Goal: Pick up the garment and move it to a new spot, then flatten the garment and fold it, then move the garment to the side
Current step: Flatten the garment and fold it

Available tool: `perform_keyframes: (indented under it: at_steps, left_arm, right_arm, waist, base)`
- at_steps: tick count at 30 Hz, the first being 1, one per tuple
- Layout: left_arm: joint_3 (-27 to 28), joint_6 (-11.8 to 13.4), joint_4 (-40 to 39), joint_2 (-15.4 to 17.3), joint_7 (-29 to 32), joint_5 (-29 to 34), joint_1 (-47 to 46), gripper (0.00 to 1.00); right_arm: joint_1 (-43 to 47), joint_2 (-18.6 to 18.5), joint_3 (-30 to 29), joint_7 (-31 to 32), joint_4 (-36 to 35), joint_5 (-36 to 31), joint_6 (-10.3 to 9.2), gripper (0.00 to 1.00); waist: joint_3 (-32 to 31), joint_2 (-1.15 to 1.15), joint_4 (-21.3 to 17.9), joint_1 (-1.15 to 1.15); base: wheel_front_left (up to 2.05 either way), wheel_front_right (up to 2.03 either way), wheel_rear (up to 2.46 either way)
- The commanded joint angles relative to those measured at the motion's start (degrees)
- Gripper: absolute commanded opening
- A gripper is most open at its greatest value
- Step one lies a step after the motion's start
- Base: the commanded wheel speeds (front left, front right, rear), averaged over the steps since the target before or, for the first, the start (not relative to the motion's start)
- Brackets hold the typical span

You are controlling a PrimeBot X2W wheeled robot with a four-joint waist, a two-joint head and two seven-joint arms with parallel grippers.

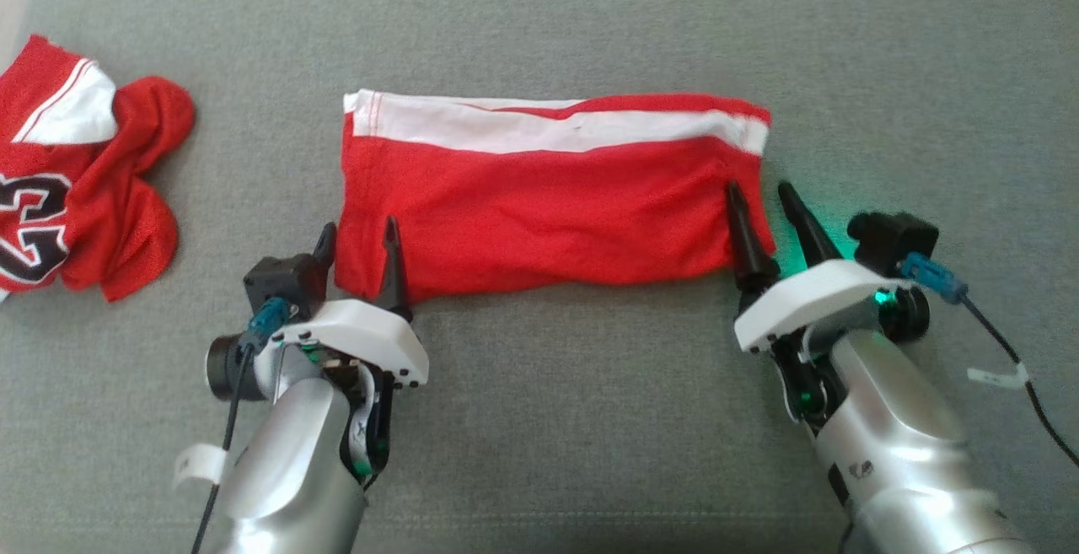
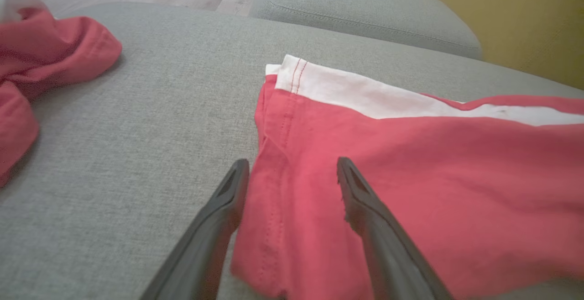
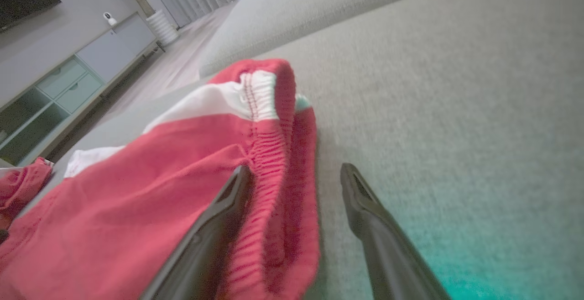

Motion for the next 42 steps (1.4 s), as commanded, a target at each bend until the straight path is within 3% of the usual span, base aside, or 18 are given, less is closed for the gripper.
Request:
perform_keyframes:
  at_steps: [1, 9, 10, 11, 13, 23, 33, 37, 42]
  left_arm:
    - [1.21, 0.53, -2.3, 1.12, -0.28, -0.19, -0.47, 1.0]
    - [0.48, 0.87, -5.38, 1.12, -0.28, 0.55, -0.74, 1.0]
    - [0.39, 0.87, -5.65, 1.12, -0.28, 0.65, -0.79, 1.0]
    - [0.33, 0.89, -5.88, 1.12, -0.28, 0.73, -0.8, 1.0]
    - [0.22, 0.97, -6.27, 1.12, -0.28, 0.9, -0.69, 1.0]
    - [-0.74, 0.95, -8.42, 1.12, -0.28, 2.45, 1.76, 1.0]
    - [-2.27, 1.47, -10.77, 1.12, -0.28, 2.53, 5.52, 1.0]
    - [-3.24, 1.49, -10.95, 1.12, -0.28, 2.03, 6.04, 1.0]
    - [-5.05, 1.54, -10.78, 1.12, -0.28, 0.54, 6.44, 1.0]
  right_arm:
    - [-0.76, 0.69, 1.08, -0.52, -0.12, 0.64, 0.37, 1.0]
    - [-0.39, 0.69, 5.41, 0.48, 4.83, 6.78, 0.37, 1.0]
    - [-0.19, 0.69, 6.44, 0.79, 4.68, 7.91, 0.37, 0.95]
    - [-0.04, 0.69, 7.43, 1.06, 4.54, 8.91, 0.37, 0.49]
    - [0.04, 0.69, 8.97, 1.05, 4.33, 10.36, 0.37, 0.0]
    - [-0.88, -0.46, 7.67, -0.32, 4.66, 14.32, 0.37, 0.0]
    - [-0.74, -6.55, 4.13, -0.5, 0.22, 15.25, 0.37, 0.0]
    - [-1.2, -6.96, 5.24, 0.18, -2.36, 15.52, 0.37, 0.0]
    - [-1.19, -5.46, 10.0, 5.64, -9.44, 17.28, 0.37, 0.0]
  waist:
    - [0.5, 0.0, 0.57, 0.0]
    - [1.49, 0.0, 1.2, 0.0]
    - [1.53, 0.0, 1.16, 0.0]
    - [1.52, 0.0, 1.1, 0.0]
    - [1.39, 0.0, 0.98, 0.0]
    - [-0.53, 0.0, 0.16, 0.0]
    - [-2.93, 0.0, -1.65, 0.0]
    - [-3.46, 0.0, -1.28, 0.0]
    - [-4.04, 0.0, 1.2, 0.0]
  base:
    - [0.0, 0.0, 0.0]
    - [0.0, 0.0, 0.0]
    - [0.0, 0.0, 0.0]
    - [0.0, 0.0, 0.0]
    - [0.0, 0.0, 0.0]
    - [0.0, 0.0, 0.0]
    - [0.0, 0.0, 0.0]
    - [0.0, 0.0, 0.0]
    - [0.0, 0.0, 0.0]
